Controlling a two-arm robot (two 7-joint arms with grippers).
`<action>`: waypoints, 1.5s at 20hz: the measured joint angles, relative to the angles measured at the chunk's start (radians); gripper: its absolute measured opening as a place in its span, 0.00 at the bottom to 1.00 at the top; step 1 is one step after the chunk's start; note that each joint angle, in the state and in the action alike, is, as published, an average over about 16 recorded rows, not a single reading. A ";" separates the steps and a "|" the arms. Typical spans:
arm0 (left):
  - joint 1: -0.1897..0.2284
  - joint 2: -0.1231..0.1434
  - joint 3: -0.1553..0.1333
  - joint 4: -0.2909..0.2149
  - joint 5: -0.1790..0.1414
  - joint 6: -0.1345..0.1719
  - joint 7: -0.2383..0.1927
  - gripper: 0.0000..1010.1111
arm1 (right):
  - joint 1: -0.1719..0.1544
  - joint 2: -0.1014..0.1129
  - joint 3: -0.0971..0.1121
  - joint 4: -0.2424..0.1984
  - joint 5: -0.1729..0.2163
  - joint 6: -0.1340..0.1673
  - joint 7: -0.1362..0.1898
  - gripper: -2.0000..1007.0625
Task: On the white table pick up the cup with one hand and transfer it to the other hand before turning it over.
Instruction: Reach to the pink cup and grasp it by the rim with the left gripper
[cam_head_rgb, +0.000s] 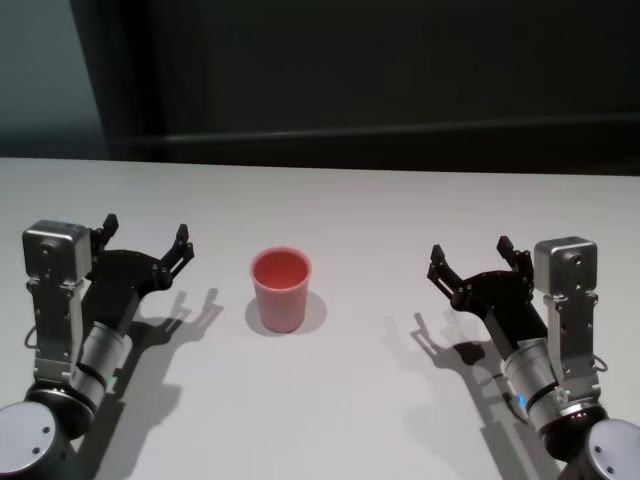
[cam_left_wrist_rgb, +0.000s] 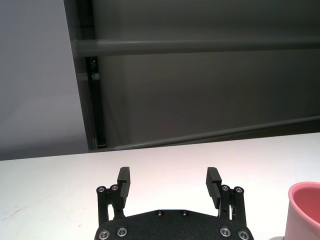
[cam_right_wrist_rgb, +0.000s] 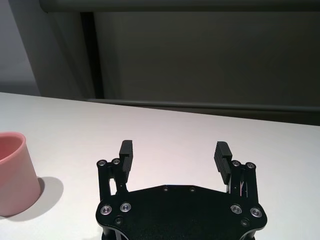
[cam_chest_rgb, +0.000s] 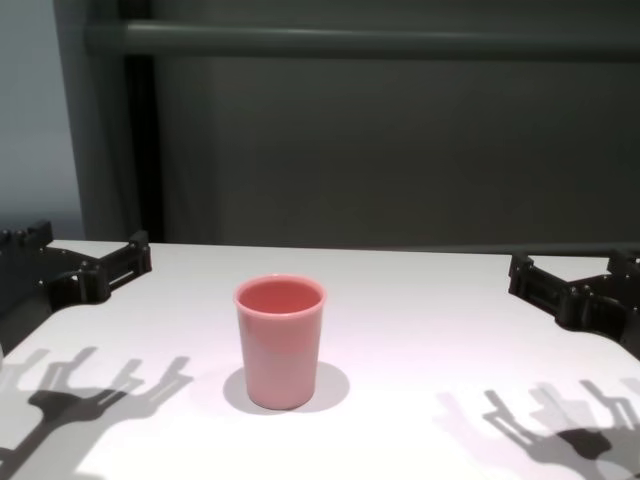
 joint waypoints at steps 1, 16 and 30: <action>0.000 0.000 0.000 0.000 0.000 0.000 0.000 0.99 | 0.000 0.000 0.000 0.000 0.000 0.000 0.000 0.99; 0.000 0.000 0.000 0.000 0.000 0.000 0.000 0.99 | 0.000 0.000 0.000 0.000 0.000 0.000 0.000 0.99; 0.000 0.000 0.000 0.000 0.000 0.000 0.000 0.99 | 0.000 0.000 0.000 0.000 0.000 0.000 0.000 0.99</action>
